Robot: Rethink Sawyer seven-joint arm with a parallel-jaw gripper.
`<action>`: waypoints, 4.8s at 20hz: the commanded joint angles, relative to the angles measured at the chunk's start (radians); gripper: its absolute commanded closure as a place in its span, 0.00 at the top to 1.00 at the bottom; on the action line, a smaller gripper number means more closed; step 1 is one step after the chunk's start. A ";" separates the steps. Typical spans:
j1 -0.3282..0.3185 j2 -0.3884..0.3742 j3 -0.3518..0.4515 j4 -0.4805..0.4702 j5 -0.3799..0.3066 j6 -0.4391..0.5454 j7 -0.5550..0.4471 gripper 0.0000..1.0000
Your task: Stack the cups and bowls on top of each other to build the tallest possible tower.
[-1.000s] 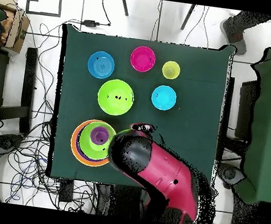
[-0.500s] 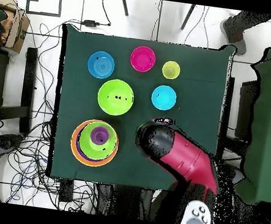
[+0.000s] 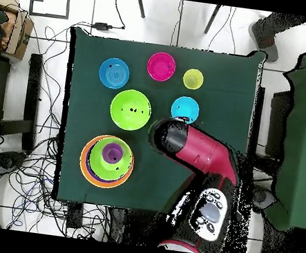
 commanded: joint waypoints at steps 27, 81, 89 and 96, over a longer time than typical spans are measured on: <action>0.080 0.183 0.383 -0.370 -0.250 0.183 -0.215 1.00; -0.051 0.014 0.458 -0.009 -0.446 -0.009 -0.211 1.00; -0.046 -0.012 0.452 0.052 -0.479 -0.042 -0.138 1.00; -0.029 -0.042 0.455 0.065 -0.468 -0.005 -0.114 1.00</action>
